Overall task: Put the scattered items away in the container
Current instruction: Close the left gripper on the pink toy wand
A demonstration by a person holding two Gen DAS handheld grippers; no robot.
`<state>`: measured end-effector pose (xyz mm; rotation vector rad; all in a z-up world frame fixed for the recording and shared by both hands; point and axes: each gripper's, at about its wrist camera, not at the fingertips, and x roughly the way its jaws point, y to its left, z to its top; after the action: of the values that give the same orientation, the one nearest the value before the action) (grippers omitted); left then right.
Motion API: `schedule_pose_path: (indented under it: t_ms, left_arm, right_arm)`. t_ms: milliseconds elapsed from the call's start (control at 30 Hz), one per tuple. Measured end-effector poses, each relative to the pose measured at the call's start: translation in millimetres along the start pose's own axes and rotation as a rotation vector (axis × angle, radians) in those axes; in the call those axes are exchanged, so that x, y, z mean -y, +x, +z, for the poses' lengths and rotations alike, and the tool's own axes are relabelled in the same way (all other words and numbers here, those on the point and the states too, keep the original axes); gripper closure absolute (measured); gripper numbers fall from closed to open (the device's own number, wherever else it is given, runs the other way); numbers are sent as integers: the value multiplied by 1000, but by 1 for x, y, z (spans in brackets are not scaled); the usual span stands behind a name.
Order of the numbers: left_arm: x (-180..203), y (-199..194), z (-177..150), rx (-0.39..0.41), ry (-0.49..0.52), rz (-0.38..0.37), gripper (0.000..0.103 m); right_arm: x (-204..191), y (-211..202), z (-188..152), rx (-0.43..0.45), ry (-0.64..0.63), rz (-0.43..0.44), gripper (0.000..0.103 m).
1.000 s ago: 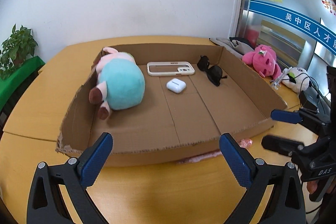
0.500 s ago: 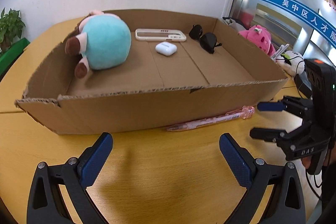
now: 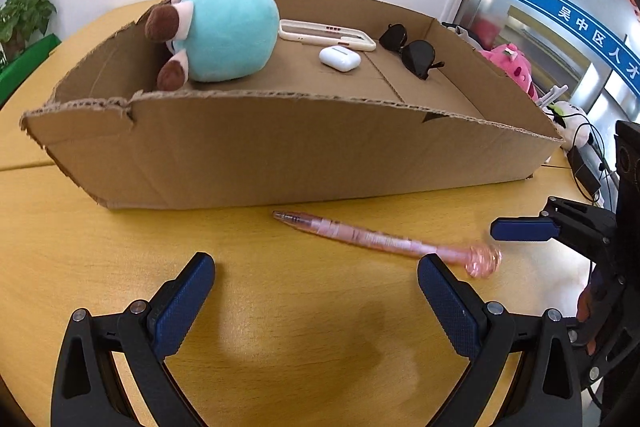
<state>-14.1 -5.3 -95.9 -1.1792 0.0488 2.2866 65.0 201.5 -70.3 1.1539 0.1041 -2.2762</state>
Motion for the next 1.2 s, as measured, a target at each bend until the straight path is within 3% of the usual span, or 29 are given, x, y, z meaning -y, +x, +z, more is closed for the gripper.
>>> schedule_pose_path:
  t_ms: [133,233,400,433,500,567,633,733,1000,1200]
  left_arm:
    - [-2,-1,2,-13,-43,-36,0]
    - [-6,-3,3,-25,-101,-105,0]
    - [-5,-3,6,-36,-154,-108,1]
    - [-4,-2,7,-41,-167,-112,1]
    - [0,-1,9,-54,-199,-175,7]
    - [5,3,10,-80,-217,-238,38]
    - [13,6,8,-97,-213,-242,49]
    - [17,12,4,-132,-220,-238,89]
    - [29,5,-5,-143,-201,-236,92]
    - [41,-20,3,-87,-174,-253,95]
  right_arm:
    - [-1,7,3,-10,37,-71,21]
    - [-9,16,2,-40,39,-67,31]
    - [-33,14,-5,-61,3,-84,69]
    - [-37,13,-7,-67,19,-80,73]
    - [-42,11,-11,-74,52,-62,83]
    - [-49,8,-16,-67,77,-49,83]
    - [-55,6,-20,-54,101,-51,83]
    - [-60,1,-27,-29,132,-26,81]
    - [-62,-8,-39,17,199,-2,82]
    - [-63,-24,-41,93,212,23,82]
